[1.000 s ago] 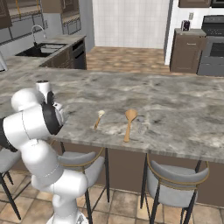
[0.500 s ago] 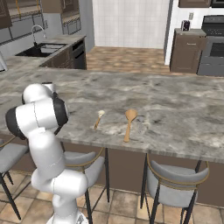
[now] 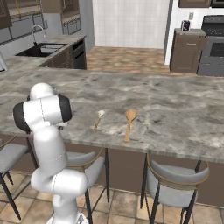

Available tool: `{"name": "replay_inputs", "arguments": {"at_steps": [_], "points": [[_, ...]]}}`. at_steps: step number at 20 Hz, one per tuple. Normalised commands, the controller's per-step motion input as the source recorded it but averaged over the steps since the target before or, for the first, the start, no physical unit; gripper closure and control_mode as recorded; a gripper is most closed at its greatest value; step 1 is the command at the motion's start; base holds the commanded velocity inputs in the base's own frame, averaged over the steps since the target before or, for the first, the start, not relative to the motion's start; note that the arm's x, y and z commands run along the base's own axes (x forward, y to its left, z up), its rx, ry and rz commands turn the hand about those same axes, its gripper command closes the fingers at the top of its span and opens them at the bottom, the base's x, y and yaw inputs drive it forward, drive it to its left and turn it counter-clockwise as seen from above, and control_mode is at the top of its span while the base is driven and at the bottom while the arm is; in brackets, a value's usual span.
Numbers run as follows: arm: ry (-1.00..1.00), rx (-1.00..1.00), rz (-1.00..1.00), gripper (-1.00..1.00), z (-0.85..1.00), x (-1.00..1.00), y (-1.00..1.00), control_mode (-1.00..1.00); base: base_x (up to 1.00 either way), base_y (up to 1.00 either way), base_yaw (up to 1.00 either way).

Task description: Pick up the metallic utensils from the counter and place them in the open drawer. Make sure not to pick up any wooden utensils.

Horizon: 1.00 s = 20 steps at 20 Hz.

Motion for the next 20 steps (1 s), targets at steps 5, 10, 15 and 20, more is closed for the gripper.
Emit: {"name": "replay_inputs", "arguments": {"at_steps": [5, 10, 15, 20], "points": [[0.0, 0.0, -0.04, -1.0, -0.28, 0.06, 0.02, -1.0, 0.0, 0.0, 0.0], [0.0, 0.0, -0.04, -1.0, -0.3, 0.05, 0.05, -1.0, 0.0, 0.0, 0.0], [0.0, 0.0, -0.04, -1.0, -0.21, 0.01, 0.06, -1.0, 0.0, 0.0, 0.0], [0.0, 0.0, -0.05, -1.0, -0.26, 0.09, 0.07, -1.0, 0.0, 0.0, 0.0]]}}
